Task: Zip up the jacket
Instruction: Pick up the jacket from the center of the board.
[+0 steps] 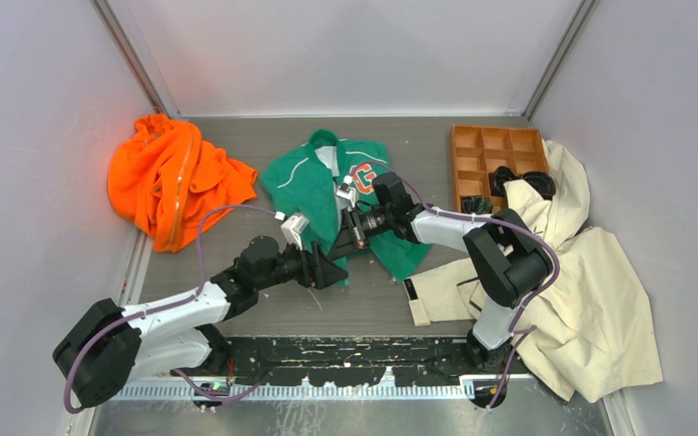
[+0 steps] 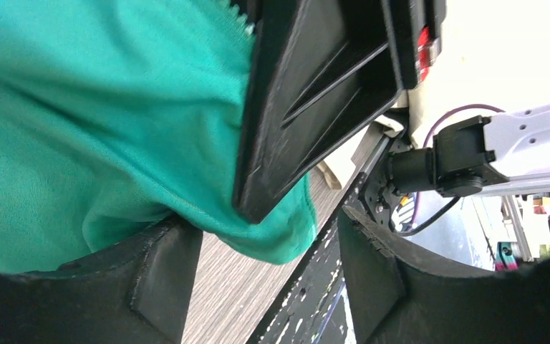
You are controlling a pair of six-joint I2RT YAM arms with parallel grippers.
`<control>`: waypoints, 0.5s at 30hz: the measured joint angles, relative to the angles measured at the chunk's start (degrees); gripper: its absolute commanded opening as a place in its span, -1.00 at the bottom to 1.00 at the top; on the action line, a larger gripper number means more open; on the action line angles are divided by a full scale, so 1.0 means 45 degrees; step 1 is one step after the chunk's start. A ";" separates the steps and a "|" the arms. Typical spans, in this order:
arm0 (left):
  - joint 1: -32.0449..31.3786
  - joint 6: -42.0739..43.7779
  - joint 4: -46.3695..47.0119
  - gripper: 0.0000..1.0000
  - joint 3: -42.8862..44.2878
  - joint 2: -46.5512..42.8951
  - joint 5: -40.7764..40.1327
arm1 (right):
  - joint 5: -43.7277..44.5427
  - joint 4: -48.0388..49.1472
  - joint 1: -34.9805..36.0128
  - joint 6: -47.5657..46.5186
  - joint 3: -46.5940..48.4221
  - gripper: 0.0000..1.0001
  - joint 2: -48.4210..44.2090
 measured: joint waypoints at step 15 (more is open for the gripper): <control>0.0063 -0.0311 0.0986 -0.07 -0.0141 0.0588 0.0228 | 0.0049 -0.0918 0.0102 -0.0573 0.0359 -0.97 0.0068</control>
